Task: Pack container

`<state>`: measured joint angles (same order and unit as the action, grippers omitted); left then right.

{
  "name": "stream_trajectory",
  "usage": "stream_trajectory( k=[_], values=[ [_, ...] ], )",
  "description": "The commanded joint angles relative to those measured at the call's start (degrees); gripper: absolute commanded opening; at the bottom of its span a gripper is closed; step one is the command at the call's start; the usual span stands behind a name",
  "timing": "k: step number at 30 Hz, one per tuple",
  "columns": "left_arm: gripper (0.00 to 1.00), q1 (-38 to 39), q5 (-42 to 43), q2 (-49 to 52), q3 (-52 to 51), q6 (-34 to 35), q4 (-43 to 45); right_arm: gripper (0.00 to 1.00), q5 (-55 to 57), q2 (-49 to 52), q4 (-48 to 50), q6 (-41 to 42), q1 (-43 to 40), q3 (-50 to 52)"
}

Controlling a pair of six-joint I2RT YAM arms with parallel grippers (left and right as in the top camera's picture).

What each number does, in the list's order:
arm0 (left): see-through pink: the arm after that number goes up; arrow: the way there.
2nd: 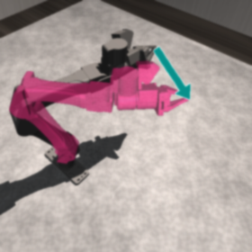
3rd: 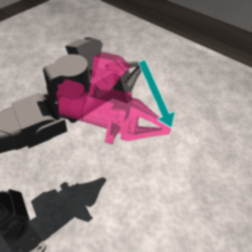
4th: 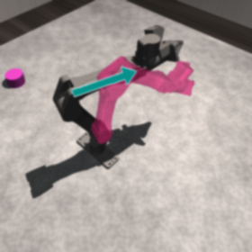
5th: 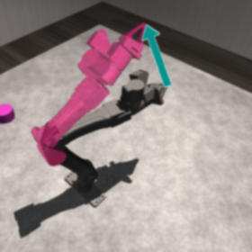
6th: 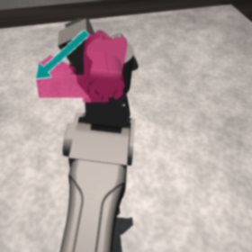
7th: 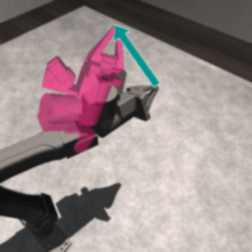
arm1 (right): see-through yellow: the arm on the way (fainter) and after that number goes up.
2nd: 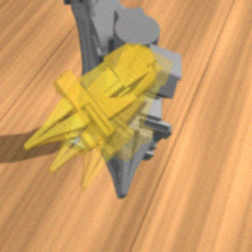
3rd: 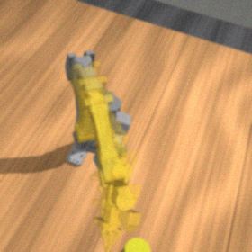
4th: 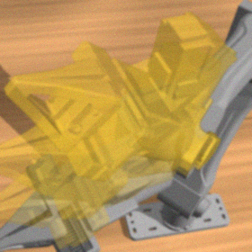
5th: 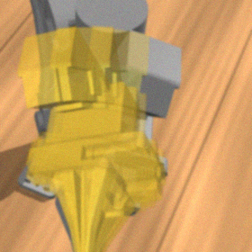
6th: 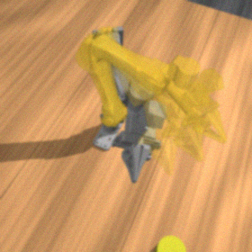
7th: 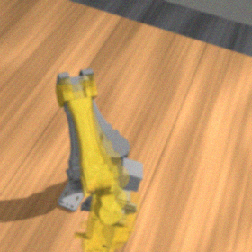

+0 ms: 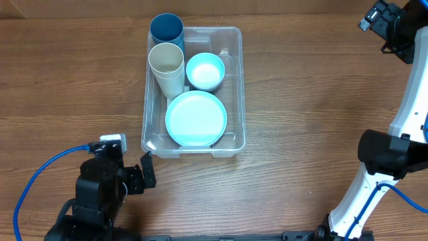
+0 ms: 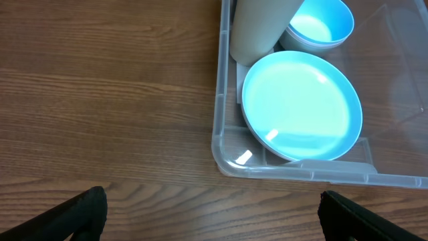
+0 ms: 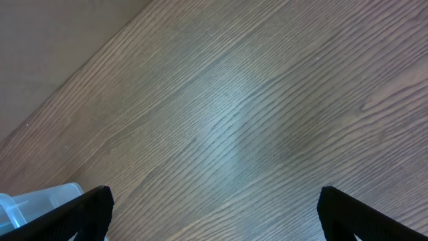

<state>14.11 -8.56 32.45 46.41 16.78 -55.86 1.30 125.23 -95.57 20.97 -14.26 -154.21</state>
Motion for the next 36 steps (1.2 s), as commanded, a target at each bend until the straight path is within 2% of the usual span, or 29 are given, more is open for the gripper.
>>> stream_trajectory(
  k=[1, 4, 10, 17, 30, 36],
  values=[
    [1.00, -0.22, 0.59, 0.13, -2.78, -0.46, -0.02, 1.00, 0.09, 0.09, 0.31, 0.26, -0.28, -0.22],
    [1.00, 0.48, 0.70, -2.58, -5.86, -0.46, -0.98, 1.00, 0.09, 0.09, 0.31, 0.26, -0.28, -0.22],
    [1.00, 1.01, 0.68, -14.93, -8.17, -0.46, -6.10, 1.00, 0.09, 0.09, 0.31, 0.26, -0.28, -0.22],
    [1.00, 0.63, 0.70, -22.58, -17.18, -0.46, -4.76, 1.00, 0.09, 0.09, 0.31, 0.26, -0.28, -0.22],
    [1.00, 0.04, 0.68, -23.23, -19.67, -0.44, -4.11, 1.00, 0.09, 0.09, 0.31, 0.26, -0.28, -0.22],
    [1.00, 0.04, -3.56, -23.23, -19.67, 0.20, -4.09, 1.00, 0.09, 0.09, 0.31, 0.26, -0.28, -0.22]
  ],
)
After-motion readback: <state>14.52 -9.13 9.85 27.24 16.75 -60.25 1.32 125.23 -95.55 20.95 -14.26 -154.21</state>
